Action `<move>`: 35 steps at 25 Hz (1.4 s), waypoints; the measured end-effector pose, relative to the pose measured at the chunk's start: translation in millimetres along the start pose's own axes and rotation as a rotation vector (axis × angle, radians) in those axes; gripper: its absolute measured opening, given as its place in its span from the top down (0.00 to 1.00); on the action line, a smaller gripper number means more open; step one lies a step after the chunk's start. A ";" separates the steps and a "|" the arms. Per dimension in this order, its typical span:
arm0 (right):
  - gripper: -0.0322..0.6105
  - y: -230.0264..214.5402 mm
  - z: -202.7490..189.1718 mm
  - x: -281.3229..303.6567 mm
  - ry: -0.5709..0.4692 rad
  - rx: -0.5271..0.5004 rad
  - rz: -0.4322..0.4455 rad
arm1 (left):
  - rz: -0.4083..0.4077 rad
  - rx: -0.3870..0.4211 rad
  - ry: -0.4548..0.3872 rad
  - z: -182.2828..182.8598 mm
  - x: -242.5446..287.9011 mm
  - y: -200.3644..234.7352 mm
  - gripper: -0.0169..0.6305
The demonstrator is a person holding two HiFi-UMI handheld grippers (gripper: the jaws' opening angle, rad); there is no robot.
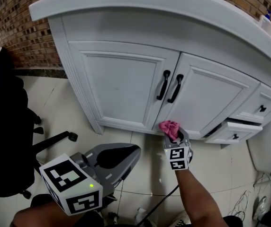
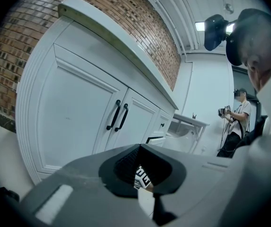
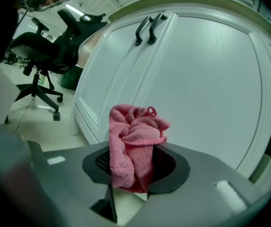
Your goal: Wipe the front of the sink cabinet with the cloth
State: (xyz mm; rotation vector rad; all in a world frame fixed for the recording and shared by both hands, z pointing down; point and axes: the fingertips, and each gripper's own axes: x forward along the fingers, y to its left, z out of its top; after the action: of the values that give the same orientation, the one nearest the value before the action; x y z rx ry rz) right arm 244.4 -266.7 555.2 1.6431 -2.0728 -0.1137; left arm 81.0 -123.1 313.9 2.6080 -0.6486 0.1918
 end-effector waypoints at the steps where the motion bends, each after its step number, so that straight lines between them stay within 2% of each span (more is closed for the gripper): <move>1: 0.71 2.2 -5.2 2.1 0.019 0.006 0.005 | 0.000 -0.002 -0.002 0.4 -0.9 0.3 0.97; 4: 0.71 6.4 -17.3 5.6 0.064 0.015 0.015 | 0.001 -0.008 -0.011 2.0 -4.2 0.7 0.97; 13: 0.71 5.6 -19.9 7.2 0.100 0.049 0.013 | -0.001 -0.009 -0.025 5.9 -12.9 -0.9 0.97; 19: 0.71 5.5 -21.9 6.0 0.176 0.084 0.061 | -0.017 -0.005 -0.063 15.8 -20.2 -9.5 0.97; 22: 0.71 8.3 -9.7 -6.4 0.144 0.110 0.075 | -0.020 0.006 -0.075 20.1 -26.6 -12.0 0.97; 24: 0.71 13.5 15.2 -20.1 0.063 0.099 0.073 | -0.021 0.006 -0.092 25.0 -32.8 -11.5 0.97; 26: 0.71 16.0 60.5 -39.3 -0.062 0.074 0.054 | -0.030 -0.001 -0.128 34.5 -40.3 -11.6 0.97; 31: 0.71 -1.9 225.6 -103.4 -0.388 -0.037 -0.059 | -0.045 -0.002 -0.214 61.5 -56.2 -9.7 0.97; 33: 0.71 -15.9 282.5 -123.1 -0.465 -0.093 -0.114 | -0.041 -0.003 -0.223 63.6 -58.2 -5.5 0.97; 35: 0.71 -29.0 325.3 -129.4 -0.493 -0.153 -0.159 | -0.035 -0.008 -0.220 62.1 -58.2 -1.1 0.97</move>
State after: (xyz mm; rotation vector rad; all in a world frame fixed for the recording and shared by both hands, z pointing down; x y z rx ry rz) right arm 153.4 -228.9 218.0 1.8129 -2.1991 -0.7815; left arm 32.1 -126.2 244.3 2.6527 -0.6755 -0.1099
